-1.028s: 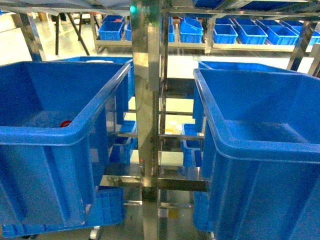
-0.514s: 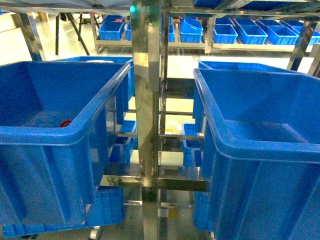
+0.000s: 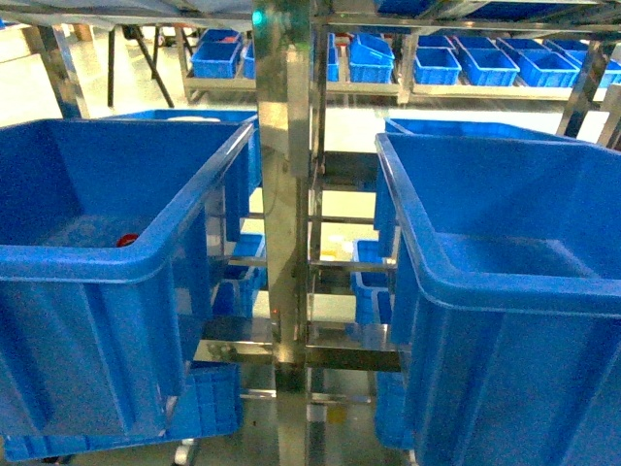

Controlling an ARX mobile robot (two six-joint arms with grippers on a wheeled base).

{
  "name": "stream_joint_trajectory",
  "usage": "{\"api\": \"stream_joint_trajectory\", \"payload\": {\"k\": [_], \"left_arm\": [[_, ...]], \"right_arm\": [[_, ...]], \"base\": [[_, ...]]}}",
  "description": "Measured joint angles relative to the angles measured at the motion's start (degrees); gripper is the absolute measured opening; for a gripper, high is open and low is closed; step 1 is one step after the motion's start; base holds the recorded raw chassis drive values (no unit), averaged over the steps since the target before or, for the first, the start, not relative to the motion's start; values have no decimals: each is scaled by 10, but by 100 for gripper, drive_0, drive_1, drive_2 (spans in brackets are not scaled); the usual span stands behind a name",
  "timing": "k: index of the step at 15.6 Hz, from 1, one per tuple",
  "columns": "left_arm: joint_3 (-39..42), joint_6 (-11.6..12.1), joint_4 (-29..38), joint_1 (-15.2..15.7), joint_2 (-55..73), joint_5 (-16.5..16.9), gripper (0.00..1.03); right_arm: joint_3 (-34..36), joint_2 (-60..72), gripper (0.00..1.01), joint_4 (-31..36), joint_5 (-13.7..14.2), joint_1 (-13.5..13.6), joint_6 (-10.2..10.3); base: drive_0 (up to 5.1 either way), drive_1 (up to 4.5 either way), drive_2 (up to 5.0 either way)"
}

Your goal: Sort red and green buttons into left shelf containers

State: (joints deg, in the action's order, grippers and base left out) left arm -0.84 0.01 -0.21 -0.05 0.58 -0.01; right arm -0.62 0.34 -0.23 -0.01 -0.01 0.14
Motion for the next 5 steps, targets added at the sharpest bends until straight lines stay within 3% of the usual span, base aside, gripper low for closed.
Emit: {"api": "stream_joint_trajectory", "payload": {"k": [5], "left_arm": [[0,0,0,0,0,0,98]], "right_arm": [[0,0,98,0,0,0,0]], "base": [[0,0,0]]}}
